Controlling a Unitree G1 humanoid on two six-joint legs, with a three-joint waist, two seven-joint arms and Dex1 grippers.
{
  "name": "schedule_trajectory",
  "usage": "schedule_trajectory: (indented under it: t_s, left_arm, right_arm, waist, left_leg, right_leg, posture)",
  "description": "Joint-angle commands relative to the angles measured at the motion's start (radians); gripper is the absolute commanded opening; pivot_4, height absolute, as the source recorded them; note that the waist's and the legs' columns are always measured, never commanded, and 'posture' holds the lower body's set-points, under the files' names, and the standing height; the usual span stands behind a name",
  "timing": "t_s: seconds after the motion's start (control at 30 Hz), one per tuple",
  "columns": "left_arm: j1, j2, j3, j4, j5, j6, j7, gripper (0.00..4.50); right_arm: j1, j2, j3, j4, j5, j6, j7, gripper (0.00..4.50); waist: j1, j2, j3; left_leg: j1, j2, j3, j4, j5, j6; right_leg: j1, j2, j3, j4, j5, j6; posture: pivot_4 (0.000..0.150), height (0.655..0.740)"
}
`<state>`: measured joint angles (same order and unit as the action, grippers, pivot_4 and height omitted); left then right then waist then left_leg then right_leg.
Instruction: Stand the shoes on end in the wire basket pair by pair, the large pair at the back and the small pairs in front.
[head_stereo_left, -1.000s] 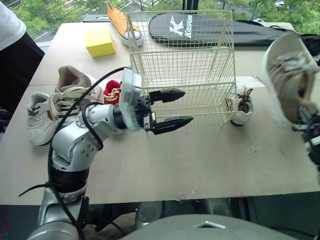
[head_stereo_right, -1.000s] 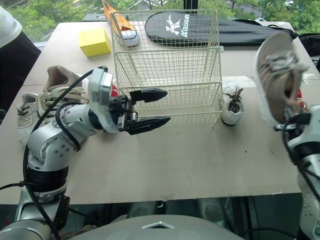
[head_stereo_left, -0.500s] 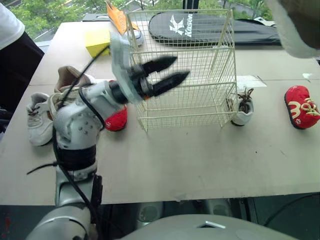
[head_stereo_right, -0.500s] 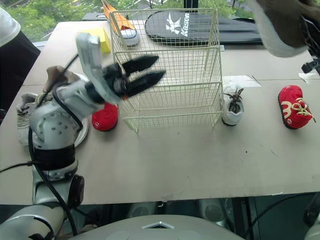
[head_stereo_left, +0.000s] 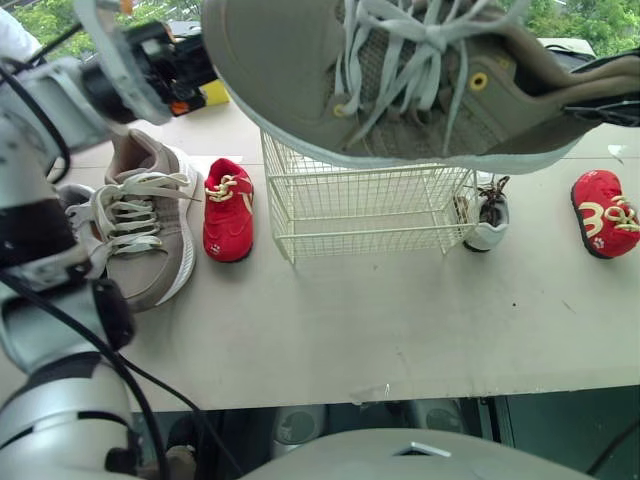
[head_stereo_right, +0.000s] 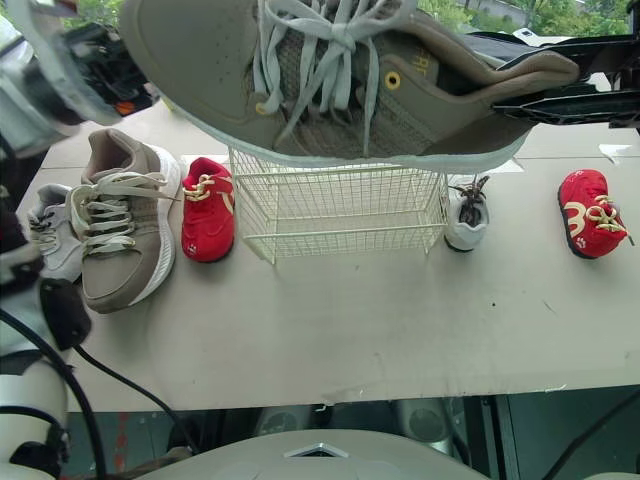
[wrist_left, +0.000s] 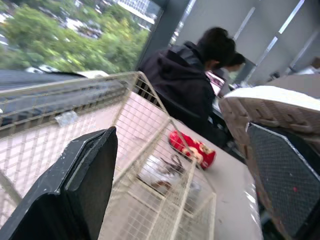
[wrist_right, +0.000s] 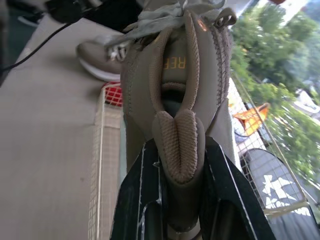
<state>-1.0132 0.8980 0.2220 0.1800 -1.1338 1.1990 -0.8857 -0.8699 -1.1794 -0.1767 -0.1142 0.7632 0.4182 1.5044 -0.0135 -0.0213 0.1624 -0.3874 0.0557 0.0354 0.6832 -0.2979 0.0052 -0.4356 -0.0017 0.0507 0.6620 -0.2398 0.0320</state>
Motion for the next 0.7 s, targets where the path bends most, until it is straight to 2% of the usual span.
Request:
schedule_trajectory:
  t_s: [0.03, 0.17, 0.3, 0.5, 0.6, 0.7]
  left_arm:
    - [-0.08, 0.054, -0.062, 0.007, 0.024, 0.051, -0.158, 4.5]
    - [-0.148, 0.058, -0.14, 0.044, 0.053, 0.102, -0.301, 4.5]
    - [-0.198, 0.059, -0.214, 0.155, 0.193, 0.01, -0.408, 4.5]
    - [-0.214, 0.042, -0.238, 0.241, 0.356, -0.166, -0.467, 4.5]
    - [-0.217, 0.008, -0.229, 0.3, 0.464, -0.355, -0.436, 4.5]
    - [-0.216, 0.0, -0.229, 0.301, 0.478, -0.358, -0.481, 4.5]
  right_arm:
    - [-0.057, -0.02, 0.118, 0.001, -0.014, -0.079, 0.11, 0.0]
    - [-0.089, -0.062, 0.23, 0.012, 0.004, -0.155, 0.11, 0.0]
    - [-0.077, -0.14, 0.29, 0.039, 0.057, -0.198, 0.11, 0.0]
    - [-0.058, -0.195, 0.215, 0.054, 0.174, -0.124, 0.11, 0.0]
    - [-0.036, -0.206, 0.152, 0.037, 0.226, -0.068, 0.11, 0.0]
    - [-0.035, -0.189, 0.118, 0.02, 0.241, -0.034, 0.11, 0.0]
  waist:
    - [0.0, 0.0, 0.0]
    - [0.001, 0.001, 0.001]
    - [0.003, 0.002, 0.001]
    - [0.0, 0.003, 0.003]
    - [0.0, 0.005, 0.004]
    - [0.003, 0.006, 0.004]
  left_leg:
    - [0.0, 0.0, 0.0, 0.0, 0.0, 0.0]
    - [-0.005, 0.0, 0.0, 0.001, 0.0, 0.0]
    - [-0.013, 0.0, 0.0, 0.004, 0.001, -0.002]
    - [-0.013, 0.0, 0.0, 0.003, 0.002, -0.003]
    - [-0.013, 0.0, 0.0, 0.003, 0.001, -0.001]
    - [-0.013, 0.0, 0.0, 0.004, 0.001, -0.001]
  right_leg:
    - [0.0, 0.0, 0.0, 0.0, 0.0, 0.0]
    - [-0.005, 0.0, 0.0, 0.002, 0.0, 0.0]
    - [-0.012, 0.0, -0.001, 0.004, 0.0, 0.0]
    - [-0.012, 0.0, 0.0, 0.002, 0.0, 0.0]
    - [-0.012, 0.0, -0.001, 0.003, 0.0, 0.0]
    - [-0.012, 0.0, 0.0, 0.004, 0.0, 0.0]
  posture:
    - [0.15, 0.74]
    - [0.15, 0.74]
    - [0.15, 0.74]
    - [0.15, 0.74]
    - [0.15, 0.74]
    - [0.15, 0.74]
